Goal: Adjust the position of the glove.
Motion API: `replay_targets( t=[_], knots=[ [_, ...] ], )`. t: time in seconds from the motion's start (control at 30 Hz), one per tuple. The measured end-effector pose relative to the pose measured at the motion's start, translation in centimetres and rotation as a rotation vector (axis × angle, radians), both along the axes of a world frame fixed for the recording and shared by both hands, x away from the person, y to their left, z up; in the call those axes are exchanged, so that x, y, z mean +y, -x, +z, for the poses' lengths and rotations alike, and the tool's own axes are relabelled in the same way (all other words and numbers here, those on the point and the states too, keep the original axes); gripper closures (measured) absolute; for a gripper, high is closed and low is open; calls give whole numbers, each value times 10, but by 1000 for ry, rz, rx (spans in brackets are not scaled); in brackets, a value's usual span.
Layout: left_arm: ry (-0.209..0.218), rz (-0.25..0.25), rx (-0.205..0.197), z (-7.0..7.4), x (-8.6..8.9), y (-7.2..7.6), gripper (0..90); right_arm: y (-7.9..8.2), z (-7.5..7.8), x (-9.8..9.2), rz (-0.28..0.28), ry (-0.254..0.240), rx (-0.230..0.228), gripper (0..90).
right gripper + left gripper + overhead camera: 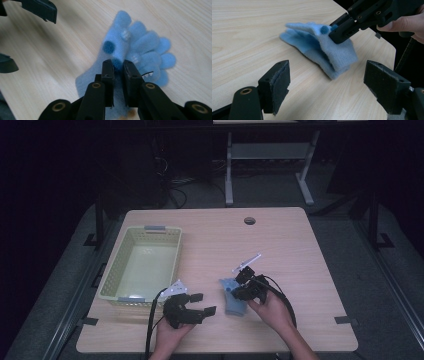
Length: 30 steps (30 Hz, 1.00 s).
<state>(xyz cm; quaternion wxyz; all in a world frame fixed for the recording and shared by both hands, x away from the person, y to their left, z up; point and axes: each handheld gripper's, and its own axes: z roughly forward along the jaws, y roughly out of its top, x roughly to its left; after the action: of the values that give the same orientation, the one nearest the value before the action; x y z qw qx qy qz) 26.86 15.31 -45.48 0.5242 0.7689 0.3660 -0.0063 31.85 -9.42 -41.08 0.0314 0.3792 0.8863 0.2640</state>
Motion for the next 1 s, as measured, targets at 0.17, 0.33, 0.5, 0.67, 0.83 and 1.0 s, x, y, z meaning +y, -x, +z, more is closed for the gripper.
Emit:
replay_targets(
  t=[0.17, 0.33, 0.5, 0.67, 0.83, 1.0],
  knots=[
    [3, 3, 0, 2, -1, 1, 209, 1, -10, 3, -6, 8, 13, 789],
    [1, 3, 8, 0, -2, 1, 209, 0, -15, 4, -20, 26, 8, 753],
    [1, 0, 1, 1, -2, 2, 211, -1, -11, 1, -46, -4, -18, 661],
    [-3, -3, 9, -1, -2, 1, 215, -1, -5, -1, -54, -43, -44, 760],
    [-2, -5, 8, 0, -3, 2, 232, -5, -17, 8, -40, -23, -21, 805],
    [3, -5, 20, -1, -3, 2, 236, -11, -30, 7, -47, -29, 16, 808]
  ],
)
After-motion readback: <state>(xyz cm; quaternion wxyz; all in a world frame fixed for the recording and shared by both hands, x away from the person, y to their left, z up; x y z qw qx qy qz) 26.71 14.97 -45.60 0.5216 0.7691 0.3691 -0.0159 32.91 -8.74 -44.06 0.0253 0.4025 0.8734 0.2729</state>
